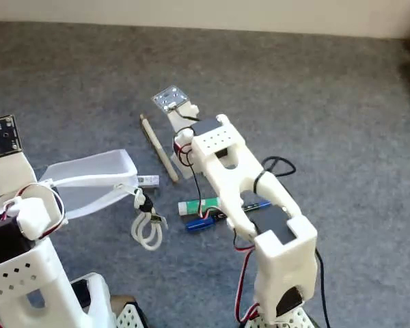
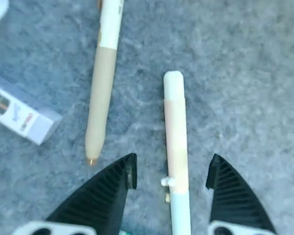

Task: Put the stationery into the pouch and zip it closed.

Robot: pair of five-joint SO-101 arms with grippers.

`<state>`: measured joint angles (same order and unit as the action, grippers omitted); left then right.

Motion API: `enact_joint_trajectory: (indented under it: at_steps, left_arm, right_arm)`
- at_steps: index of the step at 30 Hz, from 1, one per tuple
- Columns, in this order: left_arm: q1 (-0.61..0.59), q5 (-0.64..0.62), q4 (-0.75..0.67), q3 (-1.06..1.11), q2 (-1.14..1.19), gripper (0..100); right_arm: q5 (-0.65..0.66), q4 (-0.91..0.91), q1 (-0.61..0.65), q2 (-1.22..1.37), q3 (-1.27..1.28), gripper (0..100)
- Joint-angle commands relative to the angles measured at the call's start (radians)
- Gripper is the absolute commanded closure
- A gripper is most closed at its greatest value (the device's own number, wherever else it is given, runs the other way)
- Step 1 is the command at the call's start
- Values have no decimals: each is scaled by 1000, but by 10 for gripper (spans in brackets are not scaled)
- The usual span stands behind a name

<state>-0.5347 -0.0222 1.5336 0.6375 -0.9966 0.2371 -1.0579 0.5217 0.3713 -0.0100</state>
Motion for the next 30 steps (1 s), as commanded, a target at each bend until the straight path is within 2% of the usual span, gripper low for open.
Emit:
enact_joint_trajectory:
  at_steps: [1, 7, 14, 18, 21, 24, 30]
  left_arm:
    - [-12, -12, -18, 4, 16, 995]
    - [-12, -12, -20, 13, 16, 995]
    - [-12, -12, -18, 13, 16, 995]
    - [-12, -11, -17, 13, 16, 995]
    - [-12, -11, -17, 13, 16, 995]
    - [-12, -11, -18, 13, 16, 995]
    - [-12, -12, -18, 13, 16, 995]
  right_arm:
    - [9, -1, 13, 28, -107, 775]
    - [9, -5, 13, 162, -213, 786]
    - [5, -8, 13, 206, -248, 946]
    - [3, -10, 13, 205, -246, 950]
    - [3, -76, 13, 205, -251, 952]
    - [6, -107, 13, 194, -252, 996]
    - [3, -116, 7, 102, -239, 992]
